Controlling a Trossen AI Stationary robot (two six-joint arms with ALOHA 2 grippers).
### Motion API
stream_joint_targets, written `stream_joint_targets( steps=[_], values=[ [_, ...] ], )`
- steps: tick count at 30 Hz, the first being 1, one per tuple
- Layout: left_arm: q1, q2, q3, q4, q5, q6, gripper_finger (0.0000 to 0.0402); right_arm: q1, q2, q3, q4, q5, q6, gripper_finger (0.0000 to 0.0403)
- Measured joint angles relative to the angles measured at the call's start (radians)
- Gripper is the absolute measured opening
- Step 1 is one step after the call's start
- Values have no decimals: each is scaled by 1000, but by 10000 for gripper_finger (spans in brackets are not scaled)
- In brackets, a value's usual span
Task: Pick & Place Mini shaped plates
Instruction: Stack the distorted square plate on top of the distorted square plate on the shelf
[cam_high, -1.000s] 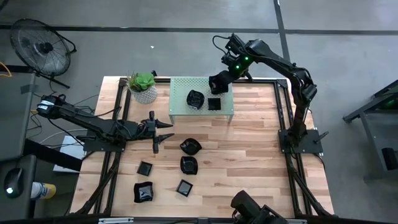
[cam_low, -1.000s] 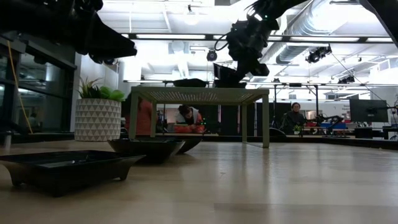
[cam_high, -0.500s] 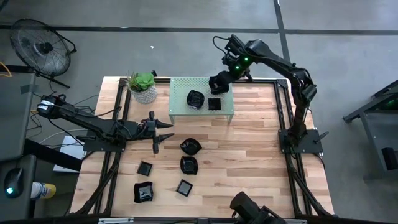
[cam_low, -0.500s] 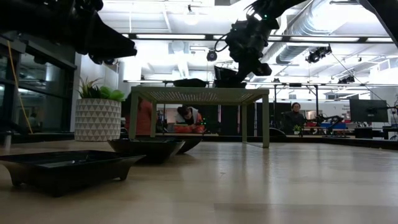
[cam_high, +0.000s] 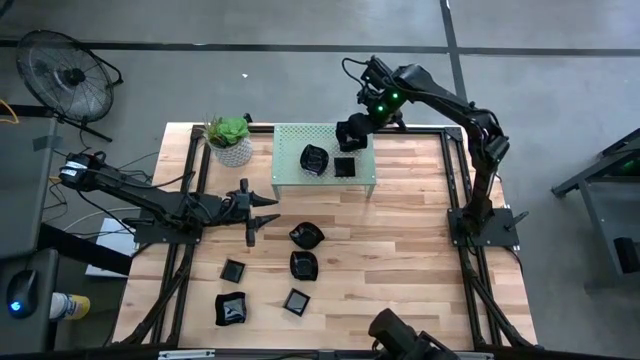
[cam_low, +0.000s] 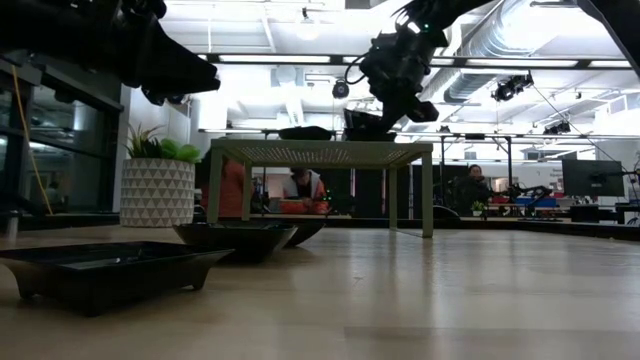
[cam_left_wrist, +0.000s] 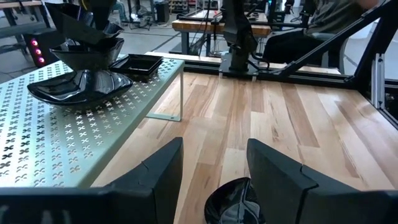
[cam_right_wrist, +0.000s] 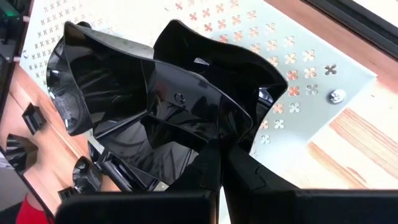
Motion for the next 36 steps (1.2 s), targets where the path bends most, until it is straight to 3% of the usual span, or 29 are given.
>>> stream_joint_targets(
  steps=[25, 36],
  values=[
    [0, 0, 0, 0, 0, 0, 175, 0, 5, 0, 1, 0, -22, 1],
    [0, 0, 0, -1, 0, 0, 175, 0, 5, 0, -5, 0, -22, 65]
  ],
)
